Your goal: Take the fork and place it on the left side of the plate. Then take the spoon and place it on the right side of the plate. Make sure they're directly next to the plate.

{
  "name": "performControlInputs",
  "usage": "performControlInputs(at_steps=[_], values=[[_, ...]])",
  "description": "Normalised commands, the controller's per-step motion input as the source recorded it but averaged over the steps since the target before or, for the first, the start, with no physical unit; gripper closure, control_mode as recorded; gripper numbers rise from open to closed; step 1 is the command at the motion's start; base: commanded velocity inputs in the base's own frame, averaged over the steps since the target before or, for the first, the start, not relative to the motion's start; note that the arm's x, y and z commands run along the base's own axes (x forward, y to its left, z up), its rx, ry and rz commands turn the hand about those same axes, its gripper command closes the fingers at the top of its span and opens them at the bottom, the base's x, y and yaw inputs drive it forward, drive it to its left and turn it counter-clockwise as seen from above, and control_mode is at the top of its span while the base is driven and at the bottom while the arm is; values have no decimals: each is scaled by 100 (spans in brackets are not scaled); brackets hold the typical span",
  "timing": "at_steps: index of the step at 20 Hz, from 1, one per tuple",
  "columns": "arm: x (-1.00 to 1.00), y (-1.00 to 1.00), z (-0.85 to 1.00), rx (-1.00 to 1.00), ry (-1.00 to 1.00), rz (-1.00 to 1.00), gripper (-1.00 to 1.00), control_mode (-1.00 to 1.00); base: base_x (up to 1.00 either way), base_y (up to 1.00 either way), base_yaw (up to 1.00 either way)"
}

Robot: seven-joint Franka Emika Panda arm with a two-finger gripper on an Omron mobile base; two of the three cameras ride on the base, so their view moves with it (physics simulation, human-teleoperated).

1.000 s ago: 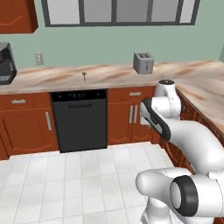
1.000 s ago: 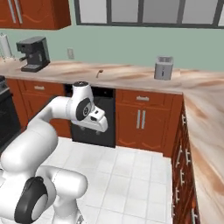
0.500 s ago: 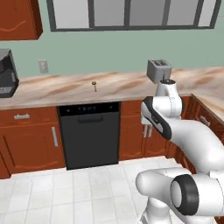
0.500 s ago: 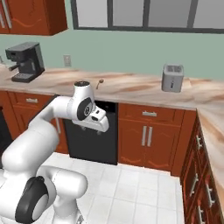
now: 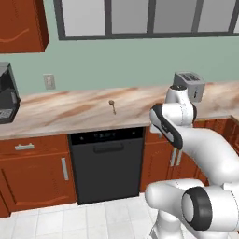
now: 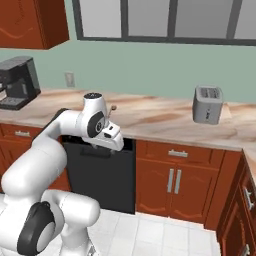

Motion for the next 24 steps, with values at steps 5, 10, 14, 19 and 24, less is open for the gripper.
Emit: performControlInputs(at_steps=[5, 10, 14, 19, 24], values=[[0, 0, 0, 0, 0, 0, -100, 100, 80, 14, -3], [0, 0, 0, 0, 0, 0, -100, 100, 71, 6, -2], [0, 0, 0, 0, 0, 0, -100, 100, 66, 7, 0], [0, 0, 0, 0, 0, 0, -100, 100, 57, 5, 0], [0, 0, 0, 0, 0, 0, -100, 100, 53, 0, 0]])
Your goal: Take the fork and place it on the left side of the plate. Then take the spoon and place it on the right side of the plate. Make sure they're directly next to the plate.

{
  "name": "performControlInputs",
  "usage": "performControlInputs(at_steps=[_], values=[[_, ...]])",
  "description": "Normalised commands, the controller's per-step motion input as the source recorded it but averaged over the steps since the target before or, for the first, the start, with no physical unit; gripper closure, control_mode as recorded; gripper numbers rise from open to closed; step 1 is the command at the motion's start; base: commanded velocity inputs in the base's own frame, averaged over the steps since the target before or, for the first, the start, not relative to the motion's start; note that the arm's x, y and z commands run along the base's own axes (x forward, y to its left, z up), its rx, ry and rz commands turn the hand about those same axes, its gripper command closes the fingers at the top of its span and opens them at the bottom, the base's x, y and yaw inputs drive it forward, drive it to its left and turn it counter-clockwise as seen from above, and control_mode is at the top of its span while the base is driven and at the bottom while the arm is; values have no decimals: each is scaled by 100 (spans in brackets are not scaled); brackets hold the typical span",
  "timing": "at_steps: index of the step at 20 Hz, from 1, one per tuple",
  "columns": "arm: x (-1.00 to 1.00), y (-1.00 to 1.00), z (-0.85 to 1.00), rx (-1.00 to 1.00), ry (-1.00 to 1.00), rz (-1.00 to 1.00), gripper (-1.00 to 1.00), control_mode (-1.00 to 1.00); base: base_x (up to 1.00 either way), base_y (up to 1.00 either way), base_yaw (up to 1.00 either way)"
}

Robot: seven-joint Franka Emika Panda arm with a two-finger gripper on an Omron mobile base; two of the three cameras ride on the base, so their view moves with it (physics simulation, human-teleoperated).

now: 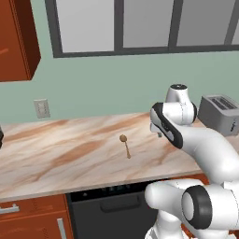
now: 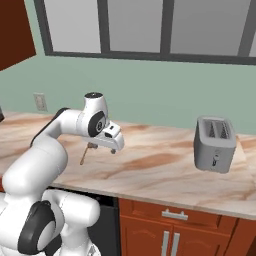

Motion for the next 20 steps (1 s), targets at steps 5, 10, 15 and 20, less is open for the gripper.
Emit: performControlInputs(at_steps=[5, 10, 15, 20], values=[[0, 0, 0, 0, 0, 0, -100, 100, 50, 1, 0], [0, 0, 0, 0, 0, 0, -100, 100, 13, 1, 0], [0, 0, 0, 0, 0, 0, -100, 100, 0, 0, 0], [0, 0, 0, 0, 0, 0, -100, 100, 0, 0, 0]])
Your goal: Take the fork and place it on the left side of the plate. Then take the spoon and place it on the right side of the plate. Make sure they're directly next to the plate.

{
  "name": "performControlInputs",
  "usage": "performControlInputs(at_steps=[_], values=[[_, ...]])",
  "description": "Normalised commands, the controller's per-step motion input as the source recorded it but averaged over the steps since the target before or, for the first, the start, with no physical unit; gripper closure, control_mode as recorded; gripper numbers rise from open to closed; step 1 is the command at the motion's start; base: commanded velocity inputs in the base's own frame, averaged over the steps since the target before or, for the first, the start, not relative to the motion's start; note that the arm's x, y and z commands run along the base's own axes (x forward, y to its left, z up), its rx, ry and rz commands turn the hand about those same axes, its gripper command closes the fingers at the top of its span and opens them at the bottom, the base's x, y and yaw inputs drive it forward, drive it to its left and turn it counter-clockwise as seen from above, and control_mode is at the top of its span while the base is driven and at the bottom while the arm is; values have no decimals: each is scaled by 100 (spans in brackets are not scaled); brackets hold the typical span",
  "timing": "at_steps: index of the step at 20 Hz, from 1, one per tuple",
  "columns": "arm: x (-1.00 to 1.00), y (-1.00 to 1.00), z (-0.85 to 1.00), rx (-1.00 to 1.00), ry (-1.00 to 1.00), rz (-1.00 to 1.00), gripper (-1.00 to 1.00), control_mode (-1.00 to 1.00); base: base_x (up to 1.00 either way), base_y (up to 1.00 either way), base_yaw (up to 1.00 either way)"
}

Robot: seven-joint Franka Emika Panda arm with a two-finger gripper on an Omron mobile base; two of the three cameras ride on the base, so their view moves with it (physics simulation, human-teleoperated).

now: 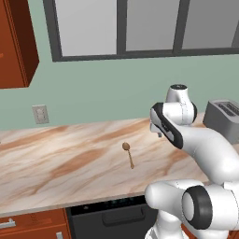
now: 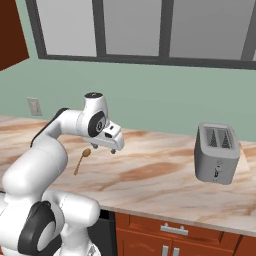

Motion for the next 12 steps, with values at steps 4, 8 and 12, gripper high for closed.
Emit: performControlInputs(at_steps=[4, 8, 12], values=[[0, 0, 0, 0, 0, 0, -100, 100, 0, 0, 0], [0, 0, 0, 0, 0, 0, -100, -100, 0, 0, 0], [0, 0, 0, 0, 0, 0, -100, -100, 0, 0, 0]])
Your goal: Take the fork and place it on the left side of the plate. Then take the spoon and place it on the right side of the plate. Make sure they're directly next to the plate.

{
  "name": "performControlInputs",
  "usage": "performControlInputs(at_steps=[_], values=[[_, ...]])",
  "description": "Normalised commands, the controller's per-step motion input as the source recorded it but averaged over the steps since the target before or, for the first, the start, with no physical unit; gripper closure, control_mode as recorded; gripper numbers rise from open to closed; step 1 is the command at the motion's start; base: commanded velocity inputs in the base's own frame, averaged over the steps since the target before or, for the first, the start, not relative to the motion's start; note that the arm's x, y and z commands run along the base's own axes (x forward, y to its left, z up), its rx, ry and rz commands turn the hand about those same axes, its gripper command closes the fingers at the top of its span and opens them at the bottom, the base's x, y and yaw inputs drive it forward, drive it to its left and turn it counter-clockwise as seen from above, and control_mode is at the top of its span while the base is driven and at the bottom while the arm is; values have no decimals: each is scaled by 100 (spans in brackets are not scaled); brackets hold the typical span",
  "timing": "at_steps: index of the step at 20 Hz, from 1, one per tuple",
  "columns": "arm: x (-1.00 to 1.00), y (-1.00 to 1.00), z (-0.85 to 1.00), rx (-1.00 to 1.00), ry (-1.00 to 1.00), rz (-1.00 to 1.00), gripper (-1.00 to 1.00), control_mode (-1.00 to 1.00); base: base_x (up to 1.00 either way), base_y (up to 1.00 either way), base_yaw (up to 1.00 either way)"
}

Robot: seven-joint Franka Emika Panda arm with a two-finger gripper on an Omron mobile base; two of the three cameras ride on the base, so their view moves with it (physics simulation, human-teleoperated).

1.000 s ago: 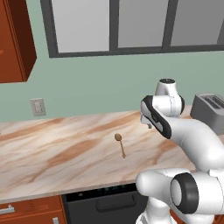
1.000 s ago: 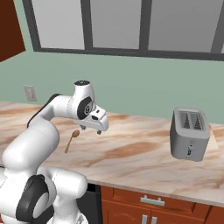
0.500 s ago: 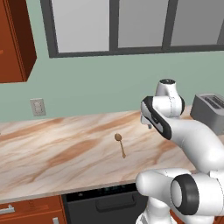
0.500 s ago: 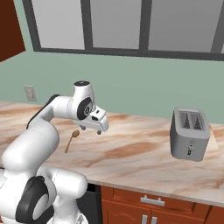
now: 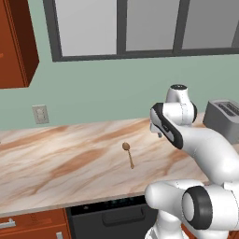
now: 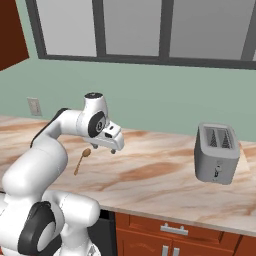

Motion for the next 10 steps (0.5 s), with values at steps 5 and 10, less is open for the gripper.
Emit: performControlInputs(at_steps=[5, 10], values=[[0, 0, 0, 0, 0, 0, -100, -100, 0, 0, 0], [1, 9, -4, -1, 0, 0, -100, -100, 0, 0, 0]])
